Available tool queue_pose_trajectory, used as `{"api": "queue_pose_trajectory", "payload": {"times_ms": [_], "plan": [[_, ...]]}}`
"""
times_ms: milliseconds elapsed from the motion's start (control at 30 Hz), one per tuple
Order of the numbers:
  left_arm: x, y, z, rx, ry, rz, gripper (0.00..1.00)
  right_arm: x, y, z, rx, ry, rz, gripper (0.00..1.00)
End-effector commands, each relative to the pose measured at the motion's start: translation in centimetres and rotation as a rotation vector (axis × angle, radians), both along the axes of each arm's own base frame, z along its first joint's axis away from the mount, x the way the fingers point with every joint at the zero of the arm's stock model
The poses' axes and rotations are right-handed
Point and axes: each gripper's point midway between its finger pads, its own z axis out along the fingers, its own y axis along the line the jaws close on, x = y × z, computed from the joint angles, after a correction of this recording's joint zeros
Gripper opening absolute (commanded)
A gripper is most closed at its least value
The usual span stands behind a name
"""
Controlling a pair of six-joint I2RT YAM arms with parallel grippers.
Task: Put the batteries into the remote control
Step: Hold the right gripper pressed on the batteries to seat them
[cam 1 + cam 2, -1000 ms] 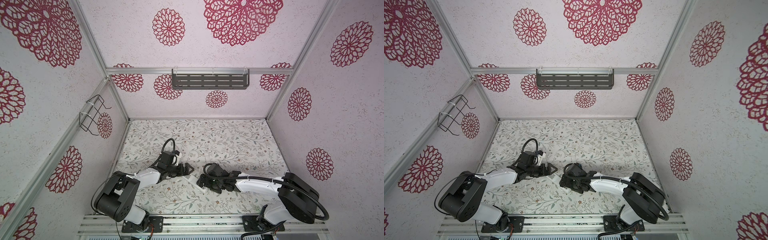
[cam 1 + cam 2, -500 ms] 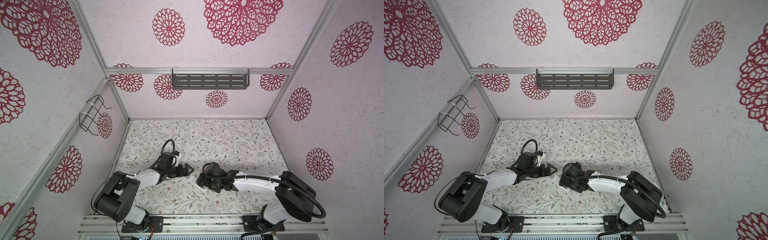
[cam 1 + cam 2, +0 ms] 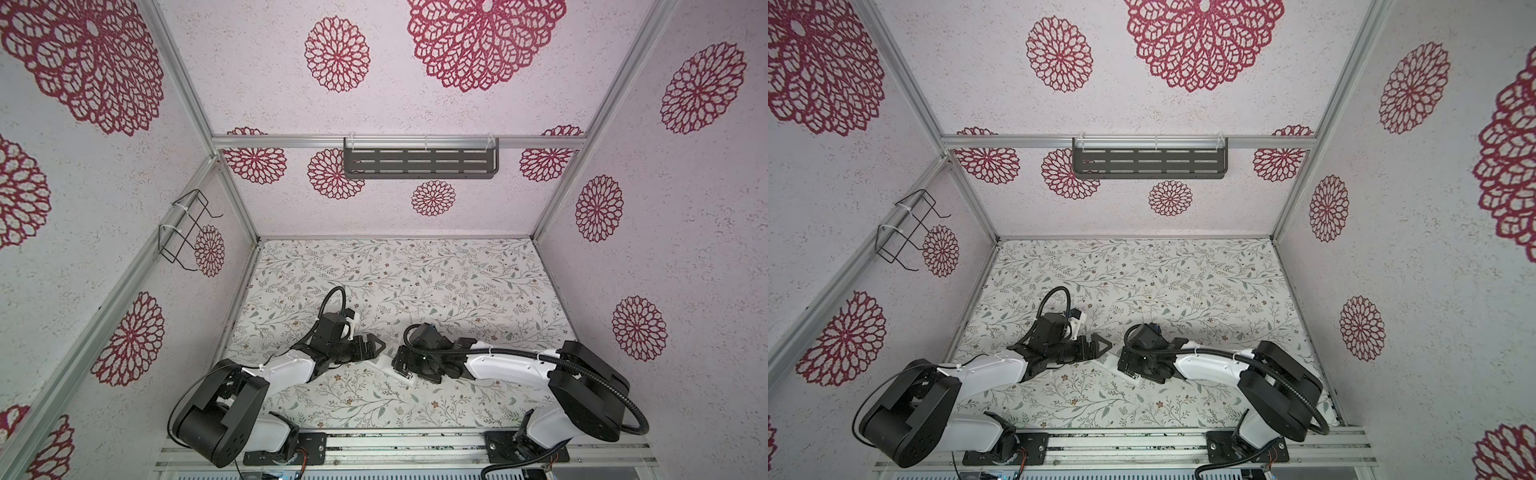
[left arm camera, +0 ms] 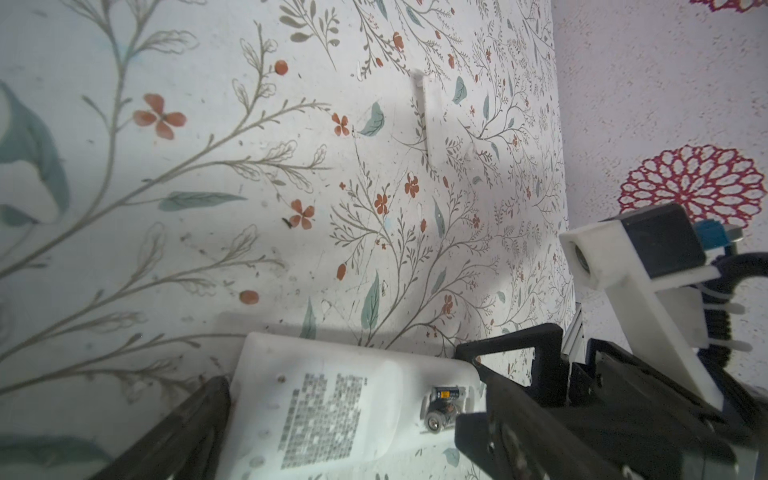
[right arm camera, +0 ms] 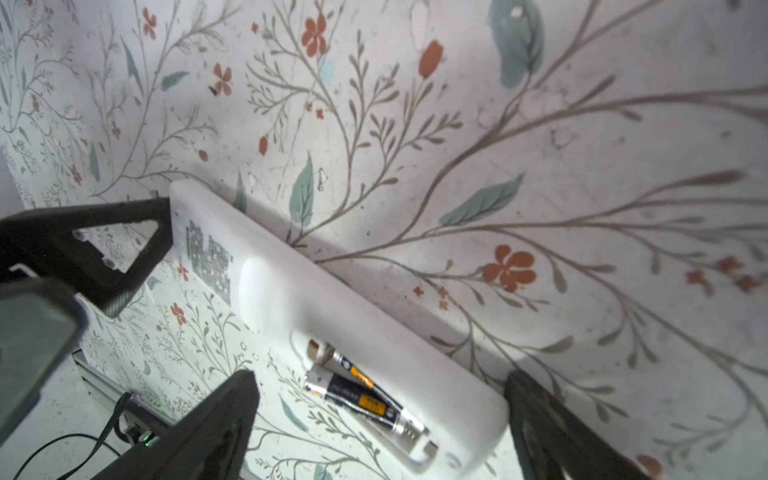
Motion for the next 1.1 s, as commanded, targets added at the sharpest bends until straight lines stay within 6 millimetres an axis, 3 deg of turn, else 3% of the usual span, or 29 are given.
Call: {"api": "queue_pose_trajectory", "payload": {"times_ms": [0, 300, 467, 667, 1067], "plan": [[-1.2, -1.3, 1.0, -0.063, 0.007, -0.027, 0.98, 1.4, 1.0, 0.5, 0.013, -0.043, 0.055, 0.96], [-1.6, -0.9, 0.7, -0.060, 0.009, -0.003, 0.98, 1.4, -2.1, -0.1, -0.131, -0.052, 0.064, 0.99], [-1.4, -1.0, 0.7, -0.051, 0.004, -0.013, 0.98, 0.9, -2.6, 0.6, -0.112, -0.044, 0.046, 0.99], [-1.4, -1.3, 0.7, -0.054, 0.003, -0.029, 0.98, 0.8, -4.5, 0.3, -0.150, -0.062, -0.006, 0.99], [-1.3, -1.6, 0.7, -0.055, 0.000, -0.051, 0.98, 0.6, -2.2, 1.4, -0.067, -0.060, 0.003, 0.99]]}}
